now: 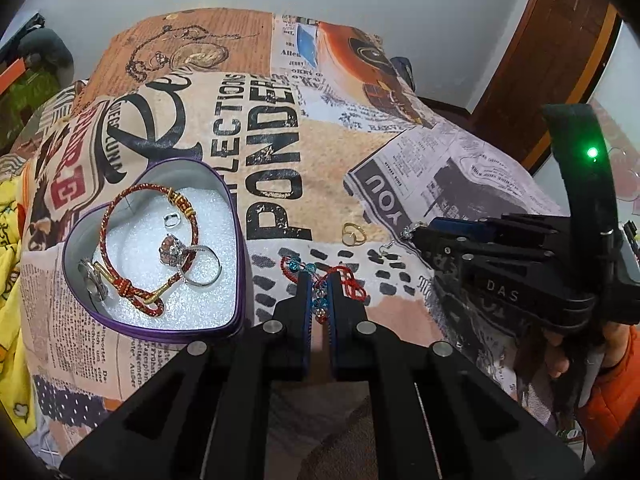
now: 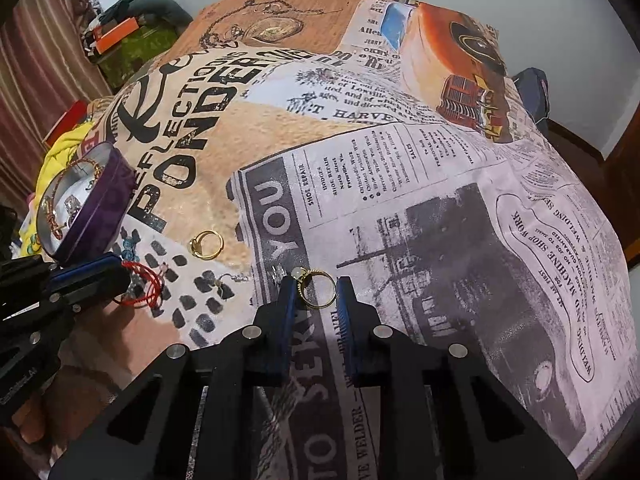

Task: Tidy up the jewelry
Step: 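Carry the beaded earring over the tin with the left tool while the right tool brings the hoop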

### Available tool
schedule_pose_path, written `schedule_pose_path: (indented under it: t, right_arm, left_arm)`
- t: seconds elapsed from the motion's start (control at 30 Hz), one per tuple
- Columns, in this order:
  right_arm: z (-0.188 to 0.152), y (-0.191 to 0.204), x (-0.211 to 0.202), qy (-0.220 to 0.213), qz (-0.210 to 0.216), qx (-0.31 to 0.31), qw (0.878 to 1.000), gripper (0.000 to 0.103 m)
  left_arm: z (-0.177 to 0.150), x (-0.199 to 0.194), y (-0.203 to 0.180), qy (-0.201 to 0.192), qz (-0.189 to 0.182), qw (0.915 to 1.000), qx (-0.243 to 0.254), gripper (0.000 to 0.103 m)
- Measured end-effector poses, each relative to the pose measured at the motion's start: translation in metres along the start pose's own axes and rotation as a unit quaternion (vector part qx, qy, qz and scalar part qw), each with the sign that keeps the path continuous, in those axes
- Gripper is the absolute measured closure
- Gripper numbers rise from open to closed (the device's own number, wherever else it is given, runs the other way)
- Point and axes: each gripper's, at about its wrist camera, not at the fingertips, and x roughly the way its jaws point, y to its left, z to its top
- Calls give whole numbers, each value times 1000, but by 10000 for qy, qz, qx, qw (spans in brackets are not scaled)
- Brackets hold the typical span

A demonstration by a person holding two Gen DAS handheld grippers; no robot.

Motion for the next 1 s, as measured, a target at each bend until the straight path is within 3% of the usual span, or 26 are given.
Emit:
schedule_pose_path:
  t: [0.4, 1.0]
  right_arm:
    - [-1, 10, -38, -440, -62, 60, 9990, 85]
    - [18, 68, -109, -1479, 405, -251, 9878, 85]
  left_arm:
    - [11, -44, 0, -478, -15, 9989, 13, 98]
    - [26, -119, 32, -1286, 315, 9910, -201, 98]
